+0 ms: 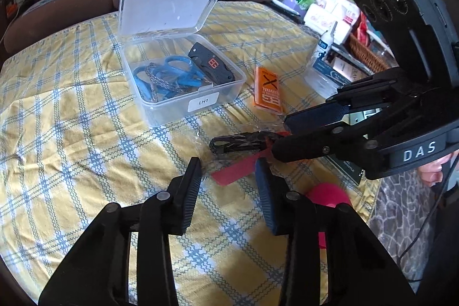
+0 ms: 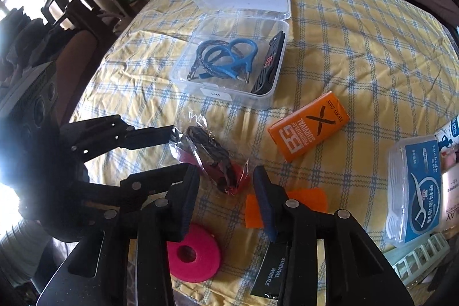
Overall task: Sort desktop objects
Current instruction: 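Grasp the pink strap with black cord with the left gripper, then carry the pink strap into the clear box and open the left gripper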
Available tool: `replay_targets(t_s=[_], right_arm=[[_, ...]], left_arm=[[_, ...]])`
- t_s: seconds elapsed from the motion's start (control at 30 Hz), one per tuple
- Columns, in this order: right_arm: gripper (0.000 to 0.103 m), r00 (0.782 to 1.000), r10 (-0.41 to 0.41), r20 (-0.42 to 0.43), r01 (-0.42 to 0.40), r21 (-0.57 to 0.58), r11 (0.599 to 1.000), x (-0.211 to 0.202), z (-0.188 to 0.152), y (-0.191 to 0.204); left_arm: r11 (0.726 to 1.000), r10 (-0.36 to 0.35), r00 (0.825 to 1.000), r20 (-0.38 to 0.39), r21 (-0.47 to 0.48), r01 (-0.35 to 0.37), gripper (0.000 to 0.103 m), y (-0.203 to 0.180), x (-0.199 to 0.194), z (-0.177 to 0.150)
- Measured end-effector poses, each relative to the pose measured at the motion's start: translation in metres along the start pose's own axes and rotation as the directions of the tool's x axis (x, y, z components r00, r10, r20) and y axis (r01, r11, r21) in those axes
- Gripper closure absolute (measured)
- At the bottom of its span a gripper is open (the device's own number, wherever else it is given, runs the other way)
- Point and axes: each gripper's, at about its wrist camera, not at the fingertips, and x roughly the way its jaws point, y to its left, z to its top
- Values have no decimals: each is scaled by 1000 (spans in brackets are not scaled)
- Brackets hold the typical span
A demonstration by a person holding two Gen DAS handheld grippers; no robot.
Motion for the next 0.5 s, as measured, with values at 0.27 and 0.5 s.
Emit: replay_targets(t_s=[0.27, 0.5], right_arm=[[81, 992, 98, 82, -106, 92, 990, -1, 3, -8], [81, 966, 159, 203, -181, 97, 979, -25, 17, 16]], left_arm=[[996, -29, 999, 16, -81, 30, 72, 16, -16, -1], [988, -37, 995, 96, -143, 51, 72, 30, -58, 2]])
